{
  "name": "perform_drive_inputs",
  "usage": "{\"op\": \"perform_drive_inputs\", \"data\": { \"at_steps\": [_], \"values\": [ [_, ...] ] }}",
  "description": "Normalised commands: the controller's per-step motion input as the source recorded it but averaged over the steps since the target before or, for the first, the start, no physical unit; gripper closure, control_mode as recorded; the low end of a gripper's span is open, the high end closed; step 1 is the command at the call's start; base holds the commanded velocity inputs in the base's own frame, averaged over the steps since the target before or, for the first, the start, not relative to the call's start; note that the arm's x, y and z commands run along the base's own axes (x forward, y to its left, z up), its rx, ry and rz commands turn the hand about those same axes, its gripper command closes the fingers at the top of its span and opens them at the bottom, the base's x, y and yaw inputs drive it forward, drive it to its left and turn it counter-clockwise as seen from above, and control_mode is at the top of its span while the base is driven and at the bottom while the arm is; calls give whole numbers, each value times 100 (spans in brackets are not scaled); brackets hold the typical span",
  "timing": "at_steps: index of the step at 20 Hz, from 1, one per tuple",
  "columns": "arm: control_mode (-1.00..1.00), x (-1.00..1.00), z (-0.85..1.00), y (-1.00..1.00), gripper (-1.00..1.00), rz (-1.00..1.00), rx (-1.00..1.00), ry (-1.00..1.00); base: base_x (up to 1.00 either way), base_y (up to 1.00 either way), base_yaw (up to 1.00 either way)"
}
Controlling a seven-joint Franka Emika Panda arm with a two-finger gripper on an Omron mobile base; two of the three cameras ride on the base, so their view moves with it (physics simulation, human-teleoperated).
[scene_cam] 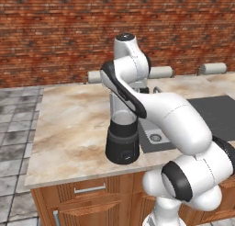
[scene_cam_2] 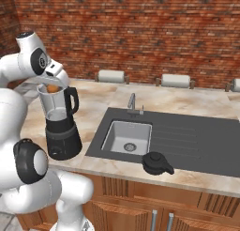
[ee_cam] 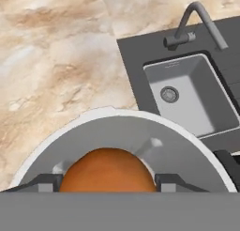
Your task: Open the blender lid, put the tangerine in the blender, close the lid, and start the blender.
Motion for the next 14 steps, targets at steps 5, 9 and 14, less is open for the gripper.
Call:
{"op": "perform_drive_inputs", "data": {
  "at_steps": [5, 9, 14],
  "values": [
    [-100, 22, -27, 0, 100, 0, 6, 12, 0, 0, 0],
    [-100, -1, -47, -6, -100, 0, 5, 4, 0, 0, 0],
    [-100, -5, -17, -11, -100, 0, 4, 0, 0, 0, 0]
  ]
}}
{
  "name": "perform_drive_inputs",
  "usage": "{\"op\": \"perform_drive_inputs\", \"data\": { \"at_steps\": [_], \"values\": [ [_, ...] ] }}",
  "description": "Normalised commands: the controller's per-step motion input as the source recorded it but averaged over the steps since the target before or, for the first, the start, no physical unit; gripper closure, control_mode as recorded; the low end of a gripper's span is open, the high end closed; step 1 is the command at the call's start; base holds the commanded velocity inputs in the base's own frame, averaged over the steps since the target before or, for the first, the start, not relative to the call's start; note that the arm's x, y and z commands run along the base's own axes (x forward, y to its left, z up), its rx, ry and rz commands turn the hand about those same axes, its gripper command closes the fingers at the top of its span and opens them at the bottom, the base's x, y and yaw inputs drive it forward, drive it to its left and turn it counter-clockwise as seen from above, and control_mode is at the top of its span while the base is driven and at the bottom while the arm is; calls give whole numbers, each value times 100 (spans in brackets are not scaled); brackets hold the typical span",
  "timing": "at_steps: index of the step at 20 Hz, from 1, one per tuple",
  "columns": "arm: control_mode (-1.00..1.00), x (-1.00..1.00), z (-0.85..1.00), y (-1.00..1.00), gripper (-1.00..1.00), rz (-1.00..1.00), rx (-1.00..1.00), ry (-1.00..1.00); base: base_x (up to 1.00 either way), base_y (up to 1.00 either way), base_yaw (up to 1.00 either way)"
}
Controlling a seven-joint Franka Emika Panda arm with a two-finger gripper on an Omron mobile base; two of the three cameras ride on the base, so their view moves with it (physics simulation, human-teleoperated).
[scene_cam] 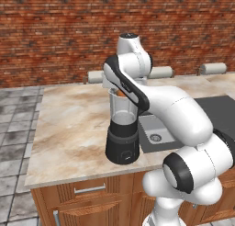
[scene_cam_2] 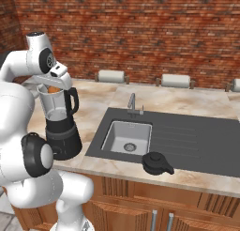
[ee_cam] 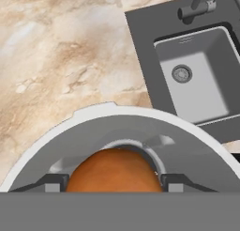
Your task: Open the blender lid, put the tangerine in the blender, close the lid, and start the blender.
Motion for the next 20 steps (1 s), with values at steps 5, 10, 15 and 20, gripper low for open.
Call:
{"op": "perform_drive_inputs", "data": {
  "at_steps": [5, 10, 15, 20],
  "values": [
    [-100, -2, 0, -6, -100, 0, 2, -2, 0, 0, 0],
    [-100, -5, 1, -7, -100, 0, 0, -2, 0, 0, 0],
    [-100, -6, 17, 0, -100, -1, 0, -2, 0, 0, 0],
    [-100, -2, 16, 0, -100, 0, 0, -1, 0, 0, 0]
  ]
}}
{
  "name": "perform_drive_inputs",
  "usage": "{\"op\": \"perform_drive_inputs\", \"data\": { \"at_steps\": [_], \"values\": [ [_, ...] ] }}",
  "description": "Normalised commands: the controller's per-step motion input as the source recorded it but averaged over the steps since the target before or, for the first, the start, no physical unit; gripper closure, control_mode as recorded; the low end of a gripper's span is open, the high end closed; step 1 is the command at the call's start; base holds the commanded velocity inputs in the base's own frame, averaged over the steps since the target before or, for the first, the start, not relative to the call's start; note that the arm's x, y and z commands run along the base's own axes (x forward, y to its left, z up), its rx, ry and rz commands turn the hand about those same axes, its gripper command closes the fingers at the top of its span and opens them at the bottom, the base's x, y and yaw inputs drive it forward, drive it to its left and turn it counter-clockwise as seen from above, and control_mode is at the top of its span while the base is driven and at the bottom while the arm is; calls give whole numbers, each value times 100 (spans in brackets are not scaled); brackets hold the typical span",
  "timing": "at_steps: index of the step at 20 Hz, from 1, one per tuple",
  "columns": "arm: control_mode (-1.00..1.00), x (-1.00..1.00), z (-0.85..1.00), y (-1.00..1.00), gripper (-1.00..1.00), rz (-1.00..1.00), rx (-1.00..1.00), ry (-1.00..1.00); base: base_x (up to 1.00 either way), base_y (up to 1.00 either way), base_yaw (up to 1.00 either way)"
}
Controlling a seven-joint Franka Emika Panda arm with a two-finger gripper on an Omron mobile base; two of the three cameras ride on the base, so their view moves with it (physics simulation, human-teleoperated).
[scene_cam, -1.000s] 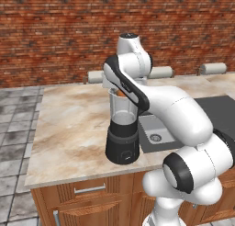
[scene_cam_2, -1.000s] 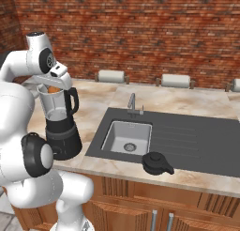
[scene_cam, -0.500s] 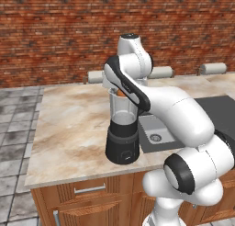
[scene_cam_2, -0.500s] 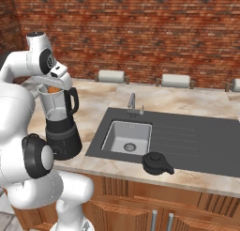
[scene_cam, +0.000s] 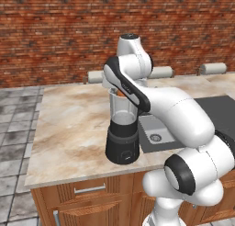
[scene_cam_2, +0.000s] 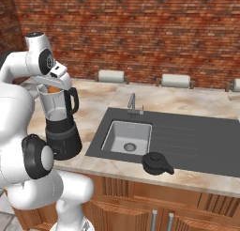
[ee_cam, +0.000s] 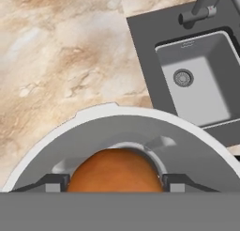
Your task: Open the blender lid, put the tangerine in the blender, close the lid, and start the blender.
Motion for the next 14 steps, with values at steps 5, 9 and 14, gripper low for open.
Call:
{"op": "perform_drive_inputs", "data": {
  "at_steps": [5, 9, 14],
  "values": [
    [-100, -1, 14, 0, -100, 0, 0, -2, 0, 0, 0],
    [-100, -17, 42, -4, -100, 0, 0, -8, 0, 0, 0],
    [-100, -14, 39, -1, -100, 0, 0, -6, 0, 0, 0]
  ]
}}
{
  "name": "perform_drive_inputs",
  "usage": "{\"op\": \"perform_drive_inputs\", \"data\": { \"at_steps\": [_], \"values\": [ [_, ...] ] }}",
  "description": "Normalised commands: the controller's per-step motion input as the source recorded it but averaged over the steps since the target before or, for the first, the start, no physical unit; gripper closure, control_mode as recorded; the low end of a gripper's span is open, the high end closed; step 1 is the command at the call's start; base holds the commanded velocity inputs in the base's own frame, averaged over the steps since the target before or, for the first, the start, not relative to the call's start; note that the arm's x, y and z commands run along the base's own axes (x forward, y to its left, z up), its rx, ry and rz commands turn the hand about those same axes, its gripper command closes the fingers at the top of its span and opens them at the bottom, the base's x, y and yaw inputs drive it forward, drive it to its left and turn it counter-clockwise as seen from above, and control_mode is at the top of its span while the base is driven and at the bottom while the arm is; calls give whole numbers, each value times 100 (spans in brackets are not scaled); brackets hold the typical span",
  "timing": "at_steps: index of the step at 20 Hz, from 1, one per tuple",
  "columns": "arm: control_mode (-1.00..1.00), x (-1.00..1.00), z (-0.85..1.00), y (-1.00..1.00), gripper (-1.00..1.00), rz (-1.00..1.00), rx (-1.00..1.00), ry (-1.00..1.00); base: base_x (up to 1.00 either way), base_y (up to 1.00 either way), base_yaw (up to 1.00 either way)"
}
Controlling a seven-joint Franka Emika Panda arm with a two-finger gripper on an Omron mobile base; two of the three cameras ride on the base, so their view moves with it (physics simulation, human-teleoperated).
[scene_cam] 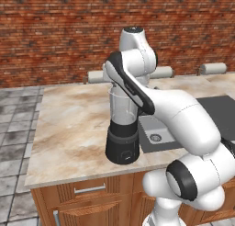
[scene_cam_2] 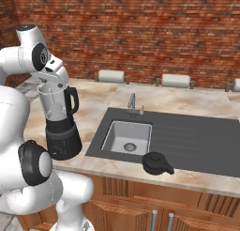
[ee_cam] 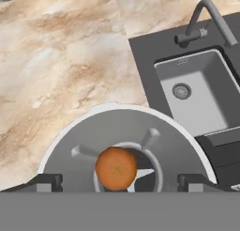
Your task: Open the blender lid, put the tangerine in the blender, close the lid, and start the blender.
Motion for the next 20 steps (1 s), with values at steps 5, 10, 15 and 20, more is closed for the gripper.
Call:
{"op": "perform_drive_inputs", "data": {
  "at_steps": [5, 10, 15, 20],
  "values": [
    [-100, -1, 0, -1, -100, 0, 0, 0, 0, 0, 0],
    [-100, -44, 21, -44, -100, 0, 0, -5, 0, 0, 0],
    [-100, -78, 5, -84, -100, 0, 6, -7, 0, 0, 0],
    [-100, -56, 1, -99, -100, -2, 6, -3, 0, 0, 0]
  ]
}}
